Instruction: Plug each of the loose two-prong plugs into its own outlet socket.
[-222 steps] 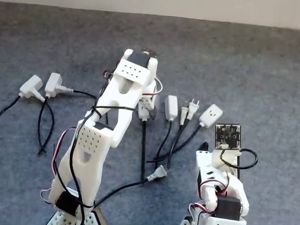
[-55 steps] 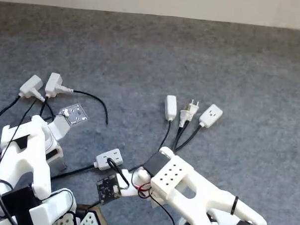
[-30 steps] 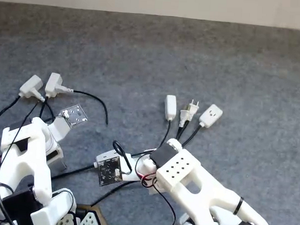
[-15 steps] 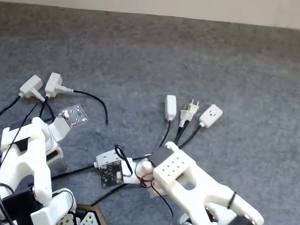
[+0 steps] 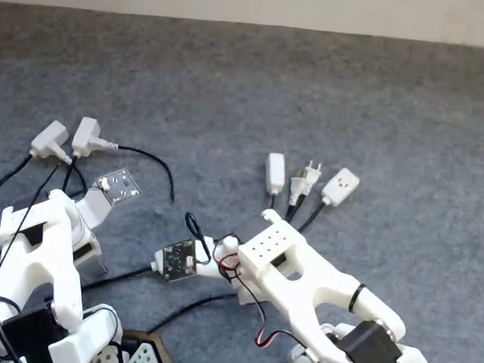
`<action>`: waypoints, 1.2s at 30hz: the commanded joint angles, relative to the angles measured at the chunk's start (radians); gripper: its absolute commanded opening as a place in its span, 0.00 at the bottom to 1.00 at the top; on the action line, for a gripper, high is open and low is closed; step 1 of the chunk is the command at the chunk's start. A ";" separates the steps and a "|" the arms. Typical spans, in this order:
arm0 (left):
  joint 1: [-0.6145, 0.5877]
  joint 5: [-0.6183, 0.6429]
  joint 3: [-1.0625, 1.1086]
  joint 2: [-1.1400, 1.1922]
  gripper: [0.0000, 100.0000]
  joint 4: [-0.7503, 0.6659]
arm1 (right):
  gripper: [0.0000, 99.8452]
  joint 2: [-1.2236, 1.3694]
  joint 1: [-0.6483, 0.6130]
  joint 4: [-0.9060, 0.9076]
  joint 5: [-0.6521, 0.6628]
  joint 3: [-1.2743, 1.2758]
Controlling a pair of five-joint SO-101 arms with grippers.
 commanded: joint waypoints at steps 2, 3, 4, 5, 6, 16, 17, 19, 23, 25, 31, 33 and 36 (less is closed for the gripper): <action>-0.019 -0.023 0.016 -0.002 0.25 -0.009 | 0.00 -0.012 0.015 0.041 -0.051 -0.110; -0.019 -0.023 0.018 -0.002 0.25 -0.009 | 0.00 -0.013 0.016 0.070 -0.068 -0.145; -0.019 -0.023 0.018 -0.002 0.25 -0.009 | 0.00 -0.013 0.025 0.107 -0.080 -0.191; -0.019 -0.023 0.018 -0.002 0.25 -0.009 | 0.00 -0.013 0.042 0.147 -0.091 -0.248; -0.019 -0.023 0.018 -0.002 0.25 -0.009 | 0.00 -0.013 0.062 0.183 -0.112 -0.315; -0.019 -0.017 -0.012 -0.010 0.25 -0.005 | 0.00 0.019 0.226 0.547 -0.238 -0.817; -0.019 -0.017 -0.010 -0.010 0.25 -0.005 | 0.00 0.035 0.206 0.559 -0.203 -0.762; -0.019 -0.017 -0.008 -0.002 0.25 -0.005 | 0.01 0.050 0.168 0.513 -0.198 -0.618; -0.042 -0.017 -0.005 -0.002 0.25 -0.003 | 0.04 0.018 0.097 0.295 -0.198 -0.337; -0.059 -0.020 -0.005 -0.002 0.25 -0.008 | 0.12 -0.030 0.088 0.206 -0.198 -0.254; -0.079 -0.023 -0.004 -0.001 0.25 -0.009 | 0.16 -0.154 0.087 0.110 -0.172 -0.122; -0.071 -0.023 0.018 -0.001 0.25 -0.017 | 0.16 -0.165 0.085 0.074 -0.150 -0.059; -0.048 -0.018 0.061 -0.001 0.25 -0.097 | 0.15 -0.165 0.084 0.025 -0.147 0.007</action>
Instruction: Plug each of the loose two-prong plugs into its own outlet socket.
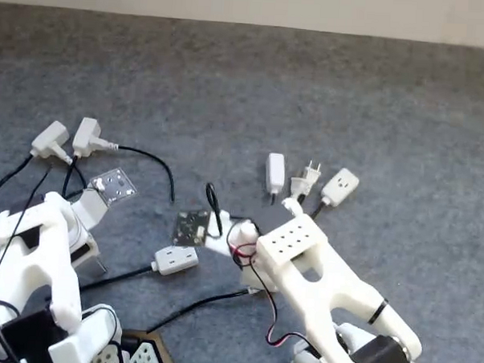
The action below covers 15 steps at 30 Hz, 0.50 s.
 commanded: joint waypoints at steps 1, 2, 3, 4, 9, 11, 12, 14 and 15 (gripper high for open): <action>0.004 -0.018 0.067 0.005 0.25 -0.114 | 0.15 -0.044 -0.012 -0.070 0.017 0.071; 0.005 -0.018 0.082 0.005 0.25 -0.143 | 0.15 -0.044 -0.012 -0.074 0.015 0.081; 0.005 -0.018 0.094 0.005 0.25 -0.167 | 0.15 -0.042 -0.012 -0.082 0.009 0.084; 0.005 -0.018 0.107 0.005 0.25 -0.189 | 0.15 -0.042 -0.012 -0.090 -0.008 0.082; 0.004 -0.020 0.151 0.005 0.25 -0.219 | 0.15 -0.041 -0.042 -0.134 -0.037 0.090; -0.002 -0.021 0.156 0.004 0.25 -0.219 | 0.15 -0.041 -0.070 -0.114 -0.032 0.104; -0.002 -0.021 0.156 0.004 0.25 -0.219 | 0.15 -0.041 -0.081 -0.093 -0.026 0.116; -0.002 -0.020 0.157 0.004 0.25 -0.219 | 0.15 -0.045 -0.102 -0.048 0.003 0.119; -0.002 -0.018 0.157 0.004 0.25 -0.219 | 0.15 -0.048 -0.116 -0.035 0.011 0.119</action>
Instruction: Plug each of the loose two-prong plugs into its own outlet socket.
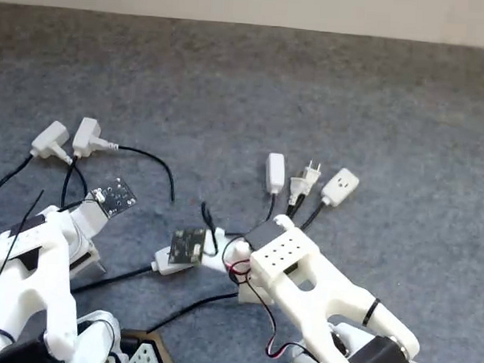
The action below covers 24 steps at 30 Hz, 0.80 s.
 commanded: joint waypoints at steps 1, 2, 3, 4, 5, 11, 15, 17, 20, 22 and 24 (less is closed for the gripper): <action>-0.005 -0.018 0.027 0.007 0.25 -0.043 | 0.15 -0.047 -0.061 0.065 0.035 -0.001; -0.005 -0.018 0.027 0.007 0.25 -0.043 | 0.15 -0.042 -0.071 0.065 0.035 0.001; -0.005 -0.018 0.027 0.007 0.25 -0.043 | 0.15 -0.041 -0.081 0.062 0.035 0.004; -0.005 -0.018 0.027 0.007 0.25 -0.041 | 0.15 -0.041 -0.087 0.061 0.037 0.007; -0.005 -0.018 0.027 0.007 0.25 -0.041 | 0.15 -0.041 -0.090 0.061 0.038 0.008; -0.005 -0.017 0.027 0.007 0.25 -0.040 | 0.15 -0.039 -0.085 0.041 0.041 0.041; -0.005 -0.017 0.027 0.007 0.25 -0.040 | 0.15 -0.039 -0.084 -0.005 0.041 0.070; -0.005 -0.017 0.027 0.007 0.25 -0.040 | 0.15 -0.039 -0.084 -0.016 0.041 0.071; -0.005 -0.017 0.027 0.007 0.25 -0.040 | 0.15 -0.038 -0.084 -0.022 0.041 0.071; -0.005 -0.017 0.027 0.007 0.25 -0.040 | 0.15 -0.038 -0.084 -0.022 0.041 0.071; -0.005 -0.017 0.027 0.007 0.25 -0.040 | 0.15 -0.038 -0.084 -0.022 0.041 0.073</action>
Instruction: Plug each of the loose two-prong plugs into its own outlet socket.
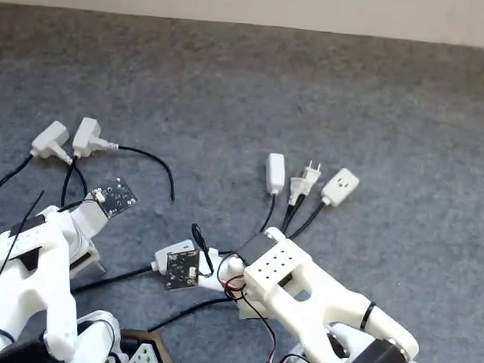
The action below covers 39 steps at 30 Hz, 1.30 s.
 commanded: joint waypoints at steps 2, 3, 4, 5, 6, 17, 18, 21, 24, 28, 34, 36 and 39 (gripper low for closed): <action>-0.005 -0.017 0.025 0.007 0.25 -0.038 | 0.15 -0.024 -0.004 -0.018 0.012 0.016; -0.005 -0.017 0.025 0.007 0.25 -0.037 | 0.15 -0.024 -0.004 -0.022 0.012 0.033; -0.005 -0.017 0.025 0.007 0.25 -0.037 | 0.15 -0.024 -0.004 -0.041 0.012 0.053; -0.005 -0.017 0.025 0.007 0.25 -0.037 | 0.15 -0.024 -0.004 -0.064 0.012 0.074; -0.005 -0.017 0.025 0.007 0.25 -0.037 | 0.15 -0.024 -0.004 -0.084 0.012 0.099; -0.005 -0.015 0.025 0.005 0.25 -0.037 | 0.01 -0.025 -0.002 -0.122 0.006 0.139; -0.005 -0.015 0.025 0.004 0.25 -0.037 | 0.00 -0.027 -0.002 -0.122 0.006 0.137; -0.005 -0.015 0.025 0.001 0.25 -0.037 | 0.00 -0.036 -0.002 -0.116 -0.006 0.125; -0.005 -0.015 0.019 -0.001 0.25 -0.037 | 0.00 -0.038 0.035 -0.035 -0.072 -0.007; -0.004 -0.015 0.002 -0.002 0.25 -0.034 | 0.00 -0.030 0.111 0.193 -0.124 -0.361; 0.002 0.034 -0.226 -0.002 0.25 0.278 | 0.00 -0.025 0.130 0.512 -0.267 -0.912; 0.015 0.114 -0.372 -0.002 0.25 0.417 | 0.00 -0.024 0.133 0.550 -0.339 -1.032; 0.041 0.222 -0.581 -0.002 0.25 0.568 | 0.00 -0.024 0.147 0.524 -0.480 -1.072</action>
